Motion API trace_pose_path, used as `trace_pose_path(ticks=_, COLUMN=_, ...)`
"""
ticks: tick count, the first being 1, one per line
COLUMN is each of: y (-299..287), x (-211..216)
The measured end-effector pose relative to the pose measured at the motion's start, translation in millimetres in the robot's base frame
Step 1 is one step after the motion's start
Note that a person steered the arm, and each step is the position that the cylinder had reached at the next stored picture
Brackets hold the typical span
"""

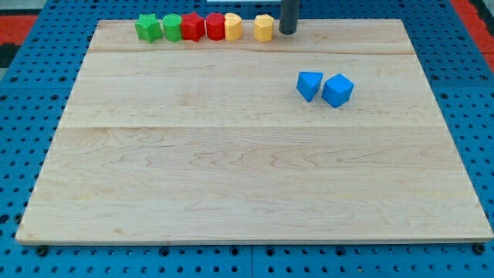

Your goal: Move the arm to the top right of the board

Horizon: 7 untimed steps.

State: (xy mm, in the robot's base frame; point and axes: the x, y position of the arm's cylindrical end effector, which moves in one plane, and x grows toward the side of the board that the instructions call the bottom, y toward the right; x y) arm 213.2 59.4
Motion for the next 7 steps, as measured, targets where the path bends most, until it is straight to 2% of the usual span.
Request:
trace_pose_path(ticks=1, y=-28.8, x=-0.1)
trace_pose_path(ticks=2, y=-10.1, x=-0.1)
trace_pose_path(ticks=3, y=82.5, x=17.6)
trace_pose_path(ticks=4, y=128.3, x=18.5)
trace_pose_path(ticks=5, y=124.0, x=-13.3)
trace_pose_path(ticks=7, y=110.7, x=-21.9)
